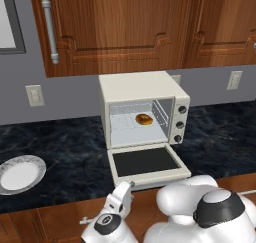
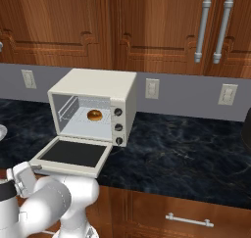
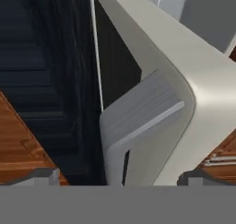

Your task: Pick up the bagel from the plate, place it on the toaster oven rack, close the door, and set the timer.

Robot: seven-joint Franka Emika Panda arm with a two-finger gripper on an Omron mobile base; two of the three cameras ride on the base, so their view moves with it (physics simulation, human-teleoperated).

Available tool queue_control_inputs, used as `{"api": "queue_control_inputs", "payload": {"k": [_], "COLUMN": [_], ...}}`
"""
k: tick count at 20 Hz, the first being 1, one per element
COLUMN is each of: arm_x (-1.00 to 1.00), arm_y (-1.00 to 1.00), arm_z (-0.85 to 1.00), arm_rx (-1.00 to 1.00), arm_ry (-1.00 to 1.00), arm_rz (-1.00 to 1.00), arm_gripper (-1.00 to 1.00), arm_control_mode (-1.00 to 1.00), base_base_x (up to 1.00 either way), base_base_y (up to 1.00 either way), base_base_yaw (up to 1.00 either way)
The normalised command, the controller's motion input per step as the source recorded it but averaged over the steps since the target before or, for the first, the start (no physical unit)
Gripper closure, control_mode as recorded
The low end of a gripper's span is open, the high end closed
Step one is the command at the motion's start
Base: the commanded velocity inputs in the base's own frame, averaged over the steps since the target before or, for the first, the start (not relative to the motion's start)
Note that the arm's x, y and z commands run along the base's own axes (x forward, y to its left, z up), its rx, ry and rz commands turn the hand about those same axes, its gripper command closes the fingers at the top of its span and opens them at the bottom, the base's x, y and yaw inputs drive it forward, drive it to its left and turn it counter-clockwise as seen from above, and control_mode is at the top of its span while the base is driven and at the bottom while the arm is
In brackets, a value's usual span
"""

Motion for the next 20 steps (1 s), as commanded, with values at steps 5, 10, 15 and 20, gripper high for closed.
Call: {"api": "queue_control_inputs", "payload": {"k": [5,10,15,20], "arm_x": [0.20,0.04,0.00,0.01], "arm_y": [0.04,0.00,0.00,0.00], "arm_z": [0.00,0.13,0.36,0.33], "arm_rx": [-0.04,-0.05,-0.06,-0.06], "arm_ry": [0.00,0.00,0.00,0.00], "arm_rz": [0.00,0.00,0.00,0.00], "arm_gripper": [-1.00,-1.00,-1.00,-1.00], "arm_control_mode": [-1.00,-1.00,-1.00,-1.00], "base_base_x": [0.00,0.00,0.00,0.00], "base_base_y": [0.00,0.00,0.00,0.00], "base_base_yaw": [0.00,0.00,0.00,0.00]}}
